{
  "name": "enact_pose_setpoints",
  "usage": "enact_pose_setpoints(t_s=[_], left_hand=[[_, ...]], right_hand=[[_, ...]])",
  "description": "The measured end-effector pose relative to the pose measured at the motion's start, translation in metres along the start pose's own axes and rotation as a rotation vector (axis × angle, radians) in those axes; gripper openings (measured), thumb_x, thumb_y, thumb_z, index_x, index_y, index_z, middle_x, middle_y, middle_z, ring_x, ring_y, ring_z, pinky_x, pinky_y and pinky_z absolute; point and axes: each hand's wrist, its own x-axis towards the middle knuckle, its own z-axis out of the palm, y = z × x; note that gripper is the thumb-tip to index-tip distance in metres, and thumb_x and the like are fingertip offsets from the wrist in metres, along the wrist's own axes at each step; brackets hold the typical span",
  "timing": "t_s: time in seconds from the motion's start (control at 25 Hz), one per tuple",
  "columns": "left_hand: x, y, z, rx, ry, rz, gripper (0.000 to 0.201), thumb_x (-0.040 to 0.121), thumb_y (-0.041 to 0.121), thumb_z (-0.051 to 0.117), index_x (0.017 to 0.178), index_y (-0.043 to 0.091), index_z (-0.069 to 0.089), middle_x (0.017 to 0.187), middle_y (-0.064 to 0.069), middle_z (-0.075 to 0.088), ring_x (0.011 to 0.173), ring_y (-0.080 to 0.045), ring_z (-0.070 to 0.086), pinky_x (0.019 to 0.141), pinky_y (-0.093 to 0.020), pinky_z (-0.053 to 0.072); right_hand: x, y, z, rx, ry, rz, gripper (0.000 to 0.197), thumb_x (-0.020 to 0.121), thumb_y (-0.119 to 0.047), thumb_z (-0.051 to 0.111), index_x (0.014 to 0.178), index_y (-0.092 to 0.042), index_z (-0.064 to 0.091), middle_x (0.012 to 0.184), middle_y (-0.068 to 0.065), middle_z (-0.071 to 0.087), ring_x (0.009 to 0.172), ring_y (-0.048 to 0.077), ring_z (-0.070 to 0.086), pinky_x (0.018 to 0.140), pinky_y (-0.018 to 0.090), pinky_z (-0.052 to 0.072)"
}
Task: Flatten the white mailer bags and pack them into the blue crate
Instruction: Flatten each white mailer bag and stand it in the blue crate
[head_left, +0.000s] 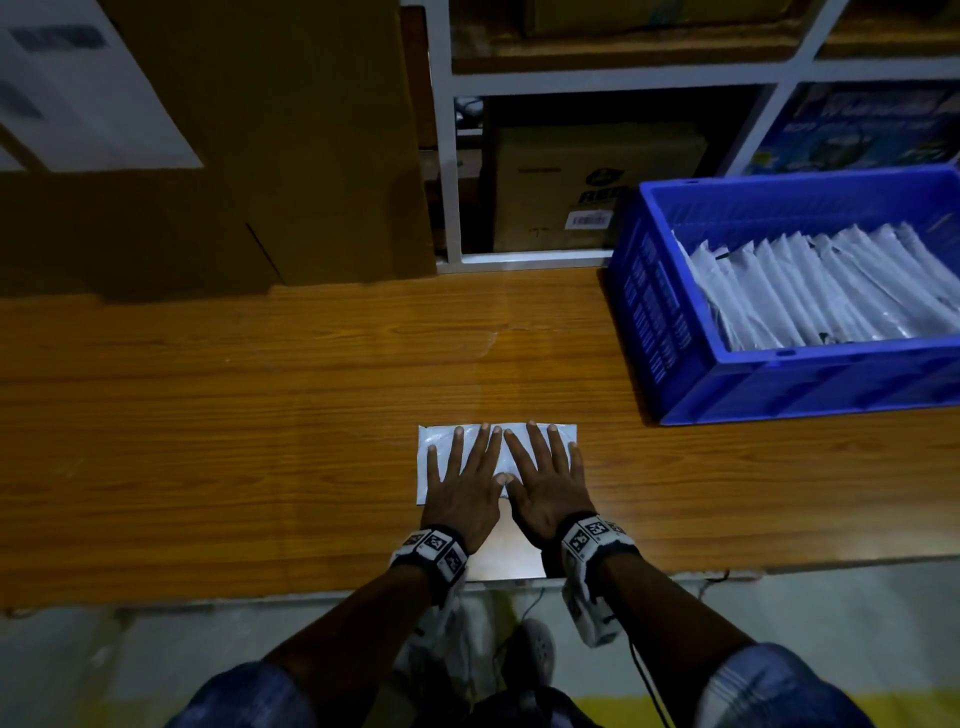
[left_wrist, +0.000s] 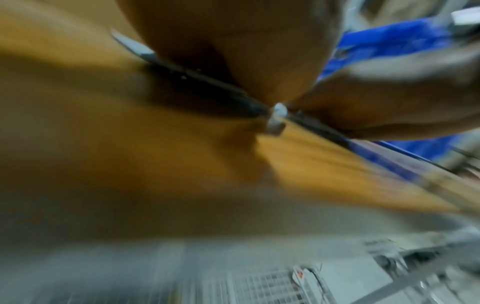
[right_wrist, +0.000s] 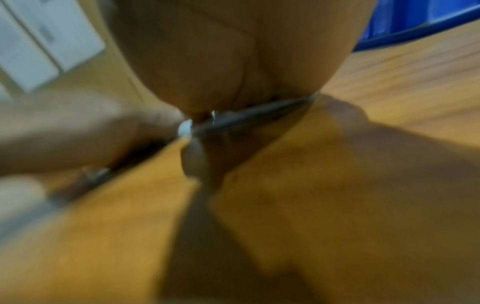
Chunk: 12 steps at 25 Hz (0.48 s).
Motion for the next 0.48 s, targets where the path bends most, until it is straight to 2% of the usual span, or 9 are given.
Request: enact_pose_setpoints(t_s=[0.08,0.12,0.24,0.32,0.48], left_hand=[[0.0,0.001,0.003,-0.023,-0.06,-0.032,0.063,0.095,0.045,-0.005,0.155,0.03,-0.018,0.164,0.01,-0.02,0.152,-0.024,-0.02,0.119,-0.058,-0.008],[0.001,0.0,0.003,-0.038,-0.059,-0.043,0.063,0.095,0.047,-0.007,0.155,0.032,-0.017,0.164,0.011,-0.02,0.152,-0.023,-0.02,0.119,-0.059,-0.007],[0.0,-0.001,0.001,-0.036,-0.061,-0.049,0.061,0.095,0.049,-0.01,0.154,0.036,-0.019,0.164,0.014,-0.019,0.152,-0.019,-0.019,0.12,-0.056,-0.007],[-0.001,-0.001,0.0,-0.036,-0.06,-0.038,0.062,0.093,0.05,-0.012,0.153,0.036,-0.022,0.164,0.015,-0.021,0.152,-0.018,-0.02,0.12,-0.055,-0.008],[0.0,-0.002,0.002,-0.031,-0.063,-0.046,0.061,0.1,0.048,0.0,0.159,0.032,-0.004,0.166,0.012,-0.012,0.154,-0.02,-0.011,0.12,-0.057,-0.002]], right_hand=[[-0.001,0.002,-0.007,0.023,-0.06,-0.015,0.067,0.099,-0.047,0.021,0.152,-0.039,-0.02,0.153,-0.007,-0.037,0.144,0.021,-0.033,0.117,0.047,-0.019],[-0.001,0.003,-0.011,0.044,-0.052,-0.026,0.069,0.098,-0.045,0.024,0.152,-0.038,-0.017,0.153,-0.007,-0.035,0.145,0.021,-0.031,0.117,0.047,-0.018],[-0.005,0.003,-0.015,0.059,0.113,-0.045,0.06,0.102,-0.046,0.018,0.155,-0.038,-0.007,0.158,-0.006,-0.026,0.146,0.021,-0.028,0.119,0.046,-0.014],[-0.006,0.002,-0.01,0.022,0.124,-0.042,0.057,0.102,-0.047,0.013,0.155,-0.038,-0.008,0.159,-0.006,-0.026,0.146,0.02,-0.028,0.12,0.046,-0.014],[-0.005,0.001,0.007,0.001,0.141,-0.018,0.057,0.103,-0.046,0.01,0.155,-0.037,-0.011,0.161,-0.005,-0.026,0.146,0.018,-0.029,0.12,0.048,-0.011]])
